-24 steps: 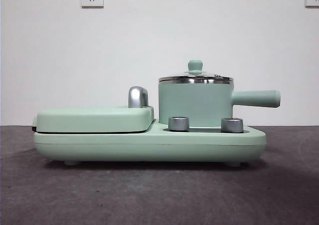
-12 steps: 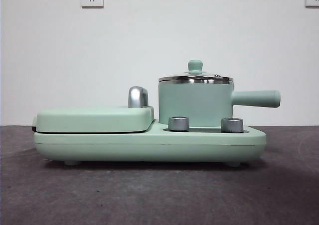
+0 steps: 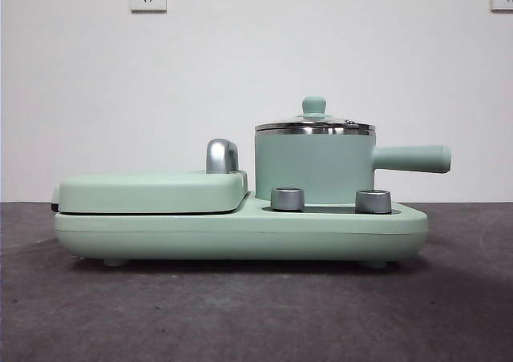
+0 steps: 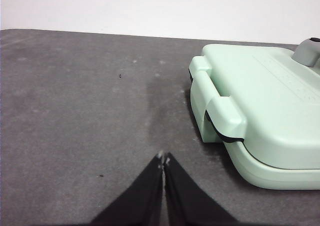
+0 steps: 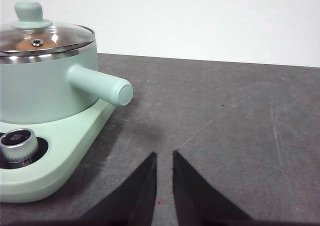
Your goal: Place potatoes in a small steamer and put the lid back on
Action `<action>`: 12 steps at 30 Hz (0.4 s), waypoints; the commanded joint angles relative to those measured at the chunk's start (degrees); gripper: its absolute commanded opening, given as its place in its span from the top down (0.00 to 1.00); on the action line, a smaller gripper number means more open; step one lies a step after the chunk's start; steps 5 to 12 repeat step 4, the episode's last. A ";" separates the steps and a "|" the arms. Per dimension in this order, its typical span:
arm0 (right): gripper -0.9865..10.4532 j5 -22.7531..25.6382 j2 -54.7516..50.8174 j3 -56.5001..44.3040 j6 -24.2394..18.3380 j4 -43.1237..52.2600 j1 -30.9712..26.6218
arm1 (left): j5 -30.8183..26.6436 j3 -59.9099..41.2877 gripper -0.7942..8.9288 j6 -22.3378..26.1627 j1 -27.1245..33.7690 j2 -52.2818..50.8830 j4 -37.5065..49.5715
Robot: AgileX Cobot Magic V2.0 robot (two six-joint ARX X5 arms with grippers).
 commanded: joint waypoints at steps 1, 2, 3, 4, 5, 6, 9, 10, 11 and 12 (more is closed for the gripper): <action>0.87 0.04 0.02 -0.26 1.01 0.57 0.09 | 0.00 -1.05 0.91 0.00 0.02 -0.11 -0.39; 0.87 0.04 0.02 -0.26 1.01 0.59 0.09 | 0.00 -1.05 0.91 0.00 0.02 -0.11 -0.39; 0.87 0.04 0.02 -0.26 1.01 0.59 0.09 | 0.00 -1.05 0.91 0.00 0.02 -0.11 -0.39; 0.87 0.07 0.02 -0.26 1.01 0.57 0.09 | 0.00 -1.05 0.91 0.00 0.02 -0.11 -0.39; 0.87 0.07 0.02 -0.26 1.01 0.57 0.09 | 0.00 -1.05 0.91 0.00 0.02 -0.11 -0.39; 0.87 0.07 0.02 -0.26 1.01 0.57 0.09 | 0.00 -1.05 0.91 0.00 0.02 -0.11 -0.39; 0.87 0.07 0.02 -0.26 1.01 0.57 0.09 | 0.00 -1.05 0.91 0.00 0.02 -0.11 -0.39; 0.87 0.07 0.02 -0.26 1.01 0.57 0.09 | 0.00 -1.05 0.91 0.00 0.02 -0.11 -0.39; 0.87 0.07 0.02 -0.26 1.01 0.57 0.09 | 0.00 -1.05 0.91 0.00 0.02 -0.11 -0.39; 0.87 0.07 0.02 -0.26 1.01 0.57 0.09 | 0.00 -1.05 0.91 0.00 0.02 -0.11 -0.39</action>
